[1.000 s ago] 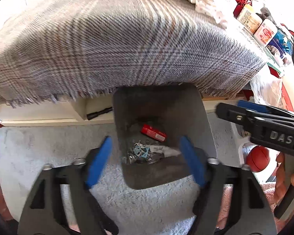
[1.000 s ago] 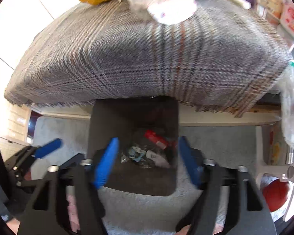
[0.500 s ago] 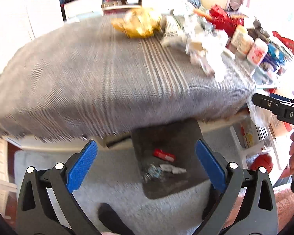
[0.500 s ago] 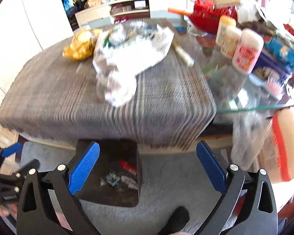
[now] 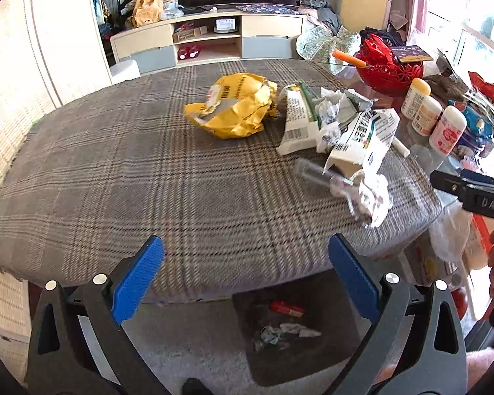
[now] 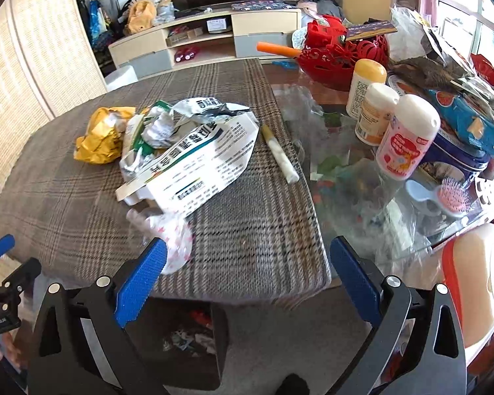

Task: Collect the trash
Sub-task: 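Grasp the pink-printed plastic wrapper with the left tool while the right tool grasps the white tube, then carry wrapper, glass pipette and white tube over the black bin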

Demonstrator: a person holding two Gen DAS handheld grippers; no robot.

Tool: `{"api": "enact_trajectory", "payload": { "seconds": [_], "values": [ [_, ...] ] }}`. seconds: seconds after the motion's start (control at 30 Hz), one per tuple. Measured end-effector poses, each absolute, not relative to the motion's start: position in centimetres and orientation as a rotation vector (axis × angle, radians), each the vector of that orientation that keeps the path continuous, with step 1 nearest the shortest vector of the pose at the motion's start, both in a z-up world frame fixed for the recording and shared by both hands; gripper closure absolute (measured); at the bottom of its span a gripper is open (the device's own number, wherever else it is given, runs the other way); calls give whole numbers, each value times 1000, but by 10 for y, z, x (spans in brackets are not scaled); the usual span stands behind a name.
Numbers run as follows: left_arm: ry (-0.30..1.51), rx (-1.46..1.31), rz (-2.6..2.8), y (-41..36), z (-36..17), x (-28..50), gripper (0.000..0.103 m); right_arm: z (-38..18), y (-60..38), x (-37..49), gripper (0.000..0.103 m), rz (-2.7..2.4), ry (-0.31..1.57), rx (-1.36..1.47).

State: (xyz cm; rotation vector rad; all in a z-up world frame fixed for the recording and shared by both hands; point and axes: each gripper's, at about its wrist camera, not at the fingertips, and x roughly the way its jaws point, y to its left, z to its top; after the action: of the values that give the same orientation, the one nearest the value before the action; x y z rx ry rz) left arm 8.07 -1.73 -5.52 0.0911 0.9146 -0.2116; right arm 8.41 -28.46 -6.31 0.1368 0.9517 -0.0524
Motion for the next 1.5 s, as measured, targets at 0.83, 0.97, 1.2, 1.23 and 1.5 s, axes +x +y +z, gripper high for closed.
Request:
{"api": "enact_trajectory", "payload": {
  "seconds": [0.83, 0.97, 1.2, 1.23, 1.5],
  "values": [
    [1080, 61, -396, -141, -104, 143, 45, -89, -334, 162, 65, 16, 996, 205],
    [1080, 59, -388, -147, -104, 149, 45, -94, -332, 170, 66, 20, 999, 195],
    [1079, 36, -407, -154, -104, 155, 53, -111, -333, 182, 70, 26, 1026, 202],
    [1087, 26, -416, -156, -105, 157, 55, -114, -333, 183, 72, 27, 1029, 203],
    [1069, 44, -446, -165, -94, 151, 77, -120, -330, 178, 88, 13, 1052, 183]
  ]
}}
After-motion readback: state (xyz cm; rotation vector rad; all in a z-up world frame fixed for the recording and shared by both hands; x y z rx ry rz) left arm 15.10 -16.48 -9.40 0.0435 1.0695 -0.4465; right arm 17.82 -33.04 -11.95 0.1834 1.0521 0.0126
